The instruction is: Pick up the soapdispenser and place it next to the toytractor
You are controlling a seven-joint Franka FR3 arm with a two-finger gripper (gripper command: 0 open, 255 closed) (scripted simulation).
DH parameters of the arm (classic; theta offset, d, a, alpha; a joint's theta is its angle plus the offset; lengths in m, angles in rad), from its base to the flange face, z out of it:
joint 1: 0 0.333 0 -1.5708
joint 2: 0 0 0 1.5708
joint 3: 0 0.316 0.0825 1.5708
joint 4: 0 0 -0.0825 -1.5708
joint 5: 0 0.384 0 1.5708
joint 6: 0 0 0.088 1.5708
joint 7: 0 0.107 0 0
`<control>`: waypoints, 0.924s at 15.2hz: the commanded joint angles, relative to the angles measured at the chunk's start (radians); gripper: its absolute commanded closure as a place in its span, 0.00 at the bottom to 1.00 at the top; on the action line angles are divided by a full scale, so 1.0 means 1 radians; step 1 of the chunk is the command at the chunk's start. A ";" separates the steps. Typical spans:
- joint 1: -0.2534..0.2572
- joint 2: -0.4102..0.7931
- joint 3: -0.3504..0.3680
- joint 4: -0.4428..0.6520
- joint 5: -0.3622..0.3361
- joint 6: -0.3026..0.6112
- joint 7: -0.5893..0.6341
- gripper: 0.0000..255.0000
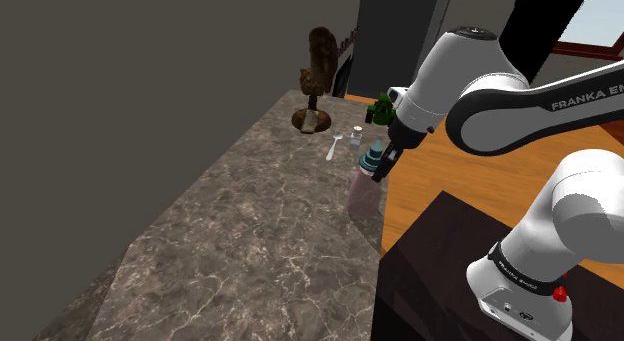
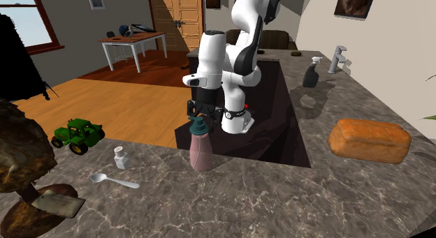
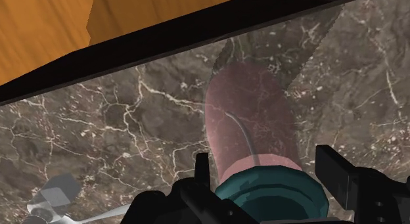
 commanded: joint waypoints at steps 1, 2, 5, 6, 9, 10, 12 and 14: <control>0.000 0.000 0.000 -0.001 0.000 0.000 0.000 1.00; 0.000 0.000 0.000 0.000 0.000 0.000 0.000 1.00; 0.000 0.001 0.000 0.000 0.000 0.000 0.000 1.00; 0.000 0.000 0.000 0.000 0.000 -0.001 0.000 1.00; 0.000 -0.010 -0.002 0.008 -0.001 -0.019 -0.001 1.00; 0.000 -0.020 -0.004 0.017 -0.002 -0.037 -0.001 1.00; 0.000 -0.038 -0.008 0.035 -0.004 -0.073 -0.003 1.00; -0.001 -0.054 -0.012 0.054 -0.006 -0.108 -0.004 1.00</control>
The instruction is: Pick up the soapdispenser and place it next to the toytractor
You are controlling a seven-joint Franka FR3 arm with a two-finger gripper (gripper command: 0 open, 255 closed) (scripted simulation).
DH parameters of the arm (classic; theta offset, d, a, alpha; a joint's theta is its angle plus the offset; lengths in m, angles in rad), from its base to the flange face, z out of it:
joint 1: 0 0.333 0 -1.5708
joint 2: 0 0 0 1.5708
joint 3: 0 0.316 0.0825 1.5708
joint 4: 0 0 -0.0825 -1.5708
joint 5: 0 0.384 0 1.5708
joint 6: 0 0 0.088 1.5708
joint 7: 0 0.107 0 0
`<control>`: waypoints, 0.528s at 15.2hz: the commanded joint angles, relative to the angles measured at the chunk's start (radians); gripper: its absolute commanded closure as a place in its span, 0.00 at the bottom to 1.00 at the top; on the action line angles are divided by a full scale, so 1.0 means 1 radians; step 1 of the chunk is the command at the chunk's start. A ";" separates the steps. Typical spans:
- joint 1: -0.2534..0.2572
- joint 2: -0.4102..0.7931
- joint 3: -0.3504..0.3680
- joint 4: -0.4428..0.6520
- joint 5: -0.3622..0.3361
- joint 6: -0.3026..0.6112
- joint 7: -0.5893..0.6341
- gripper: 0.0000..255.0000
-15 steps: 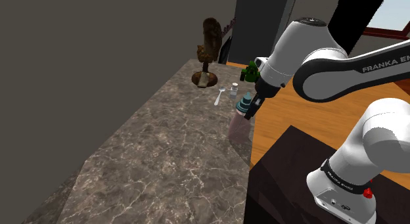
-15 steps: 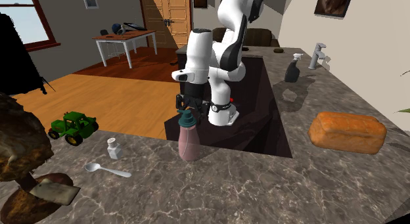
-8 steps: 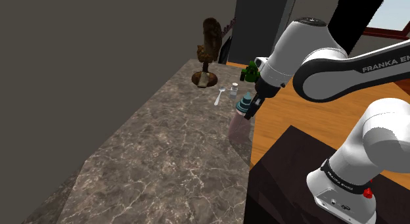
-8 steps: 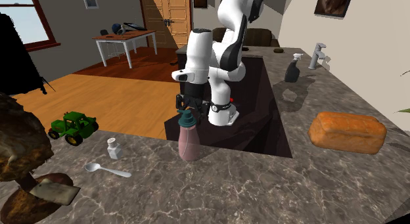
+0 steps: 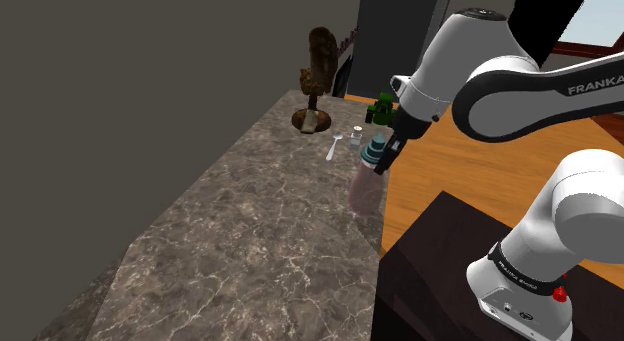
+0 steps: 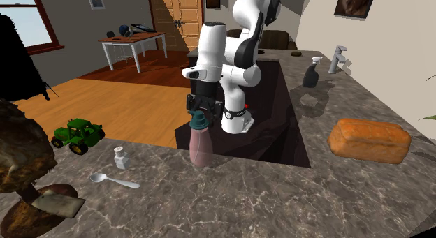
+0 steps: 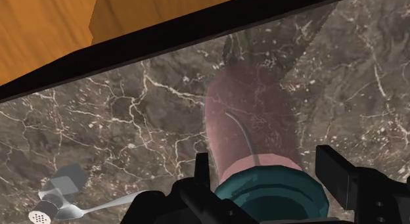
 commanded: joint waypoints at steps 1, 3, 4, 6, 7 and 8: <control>-0.001 -0.016 -0.004 0.021 -0.003 -0.037 -0.002 1.00; -0.002 -0.029 -0.008 0.041 -0.005 -0.070 -0.003 1.00; -0.002 -0.035 -0.010 0.052 -0.006 -0.086 -0.004 1.00; -0.003 -0.046 -0.013 0.073 -0.008 -0.119 -0.005 1.00; -0.004 -0.051 -0.015 0.084 -0.009 -0.134 -0.005 1.00; -0.004 -0.055 -0.016 0.095 -0.011 -0.150 -0.006 1.00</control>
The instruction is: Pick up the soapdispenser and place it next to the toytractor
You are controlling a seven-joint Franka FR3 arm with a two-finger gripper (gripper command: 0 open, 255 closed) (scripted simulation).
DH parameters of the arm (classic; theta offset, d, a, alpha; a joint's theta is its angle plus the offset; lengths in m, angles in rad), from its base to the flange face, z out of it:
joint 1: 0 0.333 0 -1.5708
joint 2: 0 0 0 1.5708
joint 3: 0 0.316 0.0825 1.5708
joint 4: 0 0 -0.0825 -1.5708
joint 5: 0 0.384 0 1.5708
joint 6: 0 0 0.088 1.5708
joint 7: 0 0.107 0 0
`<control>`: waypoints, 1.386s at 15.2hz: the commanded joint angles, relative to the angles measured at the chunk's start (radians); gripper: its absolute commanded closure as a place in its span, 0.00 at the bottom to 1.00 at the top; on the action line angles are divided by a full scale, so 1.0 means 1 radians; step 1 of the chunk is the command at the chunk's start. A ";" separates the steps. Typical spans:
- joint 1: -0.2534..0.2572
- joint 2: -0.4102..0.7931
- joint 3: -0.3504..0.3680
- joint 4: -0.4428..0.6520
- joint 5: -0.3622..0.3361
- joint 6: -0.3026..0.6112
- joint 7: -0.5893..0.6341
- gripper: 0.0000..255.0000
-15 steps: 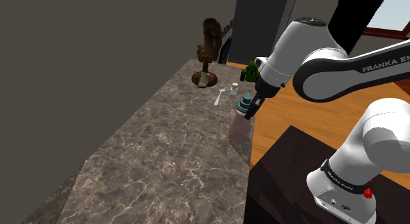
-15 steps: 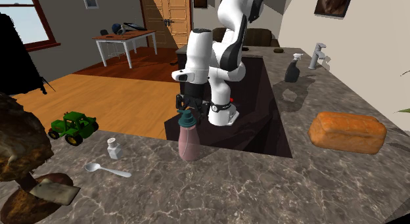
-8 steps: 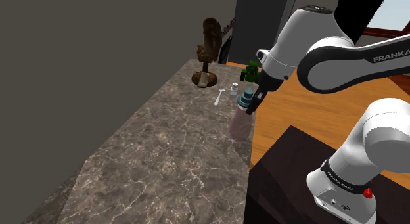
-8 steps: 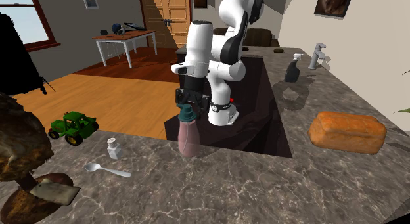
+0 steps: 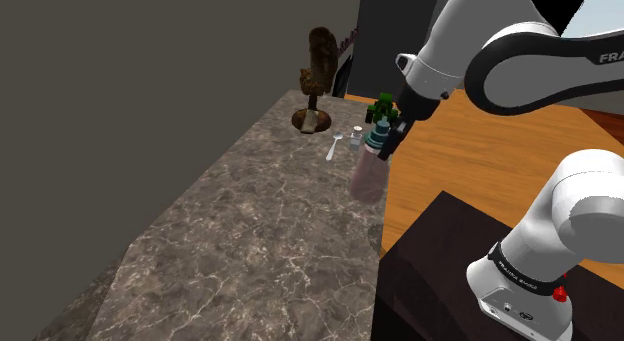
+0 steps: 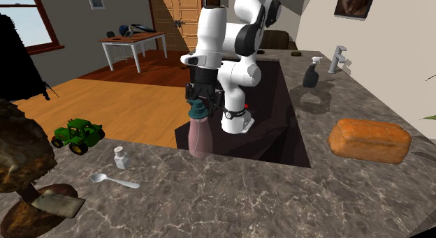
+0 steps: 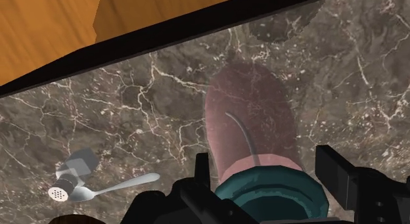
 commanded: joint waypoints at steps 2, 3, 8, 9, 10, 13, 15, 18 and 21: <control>-0.002 -0.011 -0.004 0.032 -0.003 -0.043 -0.001 1.00; -0.002 -0.014 -0.006 0.044 -0.004 -0.058 -0.002 1.00; -0.005 -0.025 -0.013 0.105 -0.010 -0.130 -0.004 1.00; -0.006 -0.027 -0.014 0.118 -0.011 -0.144 -0.004 1.00; -0.007 -0.028 -0.016 0.131 -0.012 -0.158 -0.004 1.00; -0.008 -0.030 -0.019 0.170 -0.015 -0.199 -0.005 1.00; -0.010 -0.029 -0.022 0.197 -0.018 -0.226 -0.006 1.00; -0.012 -0.027 -0.025 0.238 -0.021 -0.265 -0.006 1.00; -0.014 -0.023 -0.028 0.281 -0.023 -0.303 -0.007 1.00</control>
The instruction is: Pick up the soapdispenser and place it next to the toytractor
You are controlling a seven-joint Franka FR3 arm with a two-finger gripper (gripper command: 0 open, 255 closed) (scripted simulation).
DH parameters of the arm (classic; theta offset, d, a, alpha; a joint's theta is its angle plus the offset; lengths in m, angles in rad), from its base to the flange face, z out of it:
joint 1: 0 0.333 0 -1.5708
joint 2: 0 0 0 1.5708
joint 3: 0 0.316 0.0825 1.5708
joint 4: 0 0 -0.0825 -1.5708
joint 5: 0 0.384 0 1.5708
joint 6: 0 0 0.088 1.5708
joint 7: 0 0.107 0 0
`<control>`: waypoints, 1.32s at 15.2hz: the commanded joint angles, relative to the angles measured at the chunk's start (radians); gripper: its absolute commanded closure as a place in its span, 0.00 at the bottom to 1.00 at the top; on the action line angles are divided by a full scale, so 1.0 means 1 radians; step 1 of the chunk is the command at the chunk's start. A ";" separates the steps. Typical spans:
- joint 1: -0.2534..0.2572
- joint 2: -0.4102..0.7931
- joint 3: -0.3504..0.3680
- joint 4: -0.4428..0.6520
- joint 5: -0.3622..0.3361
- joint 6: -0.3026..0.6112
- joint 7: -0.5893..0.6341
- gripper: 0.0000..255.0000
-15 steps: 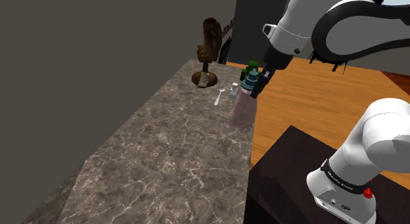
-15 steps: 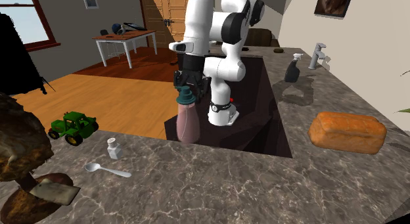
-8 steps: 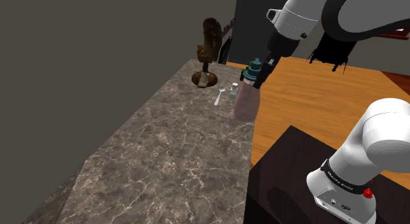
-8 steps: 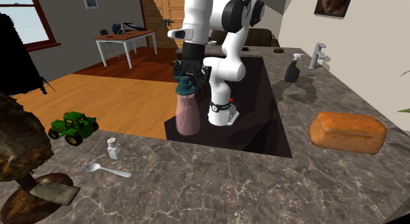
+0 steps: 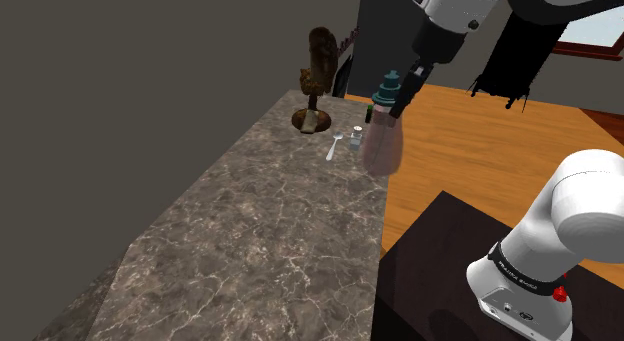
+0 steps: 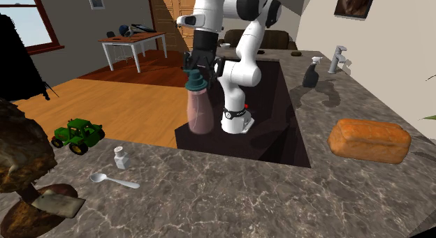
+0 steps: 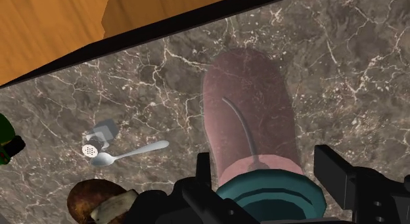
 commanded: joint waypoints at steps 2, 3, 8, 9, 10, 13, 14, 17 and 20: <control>-0.003 0.003 -0.005 0.043 -0.004 -0.040 -0.003 1.00; -0.003 0.005 -0.006 0.058 -0.005 -0.052 -0.003 1.00; -0.006 0.020 -0.010 0.134 -0.009 -0.114 -0.004 1.00; -0.007 0.023 -0.011 0.149 -0.010 -0.126 -0.004 1.00; -0.008 0.027 -0.012 0.165 -0.011 -0.138 -0.004 1.00; -0.010 0.039 -0.014 0.214 -0.013 -0.175 -0.004 1.00; -0.010 0.043 -0.015 0.230 -0.014 -0.187 -0.005 1.00; -0.012 0.057 -0.016 0.280 -0.017 -0.223 -0.005 1.00; -0.014 0.073 -0.018 0.332 -0.019 -0.259 -0.005 1.00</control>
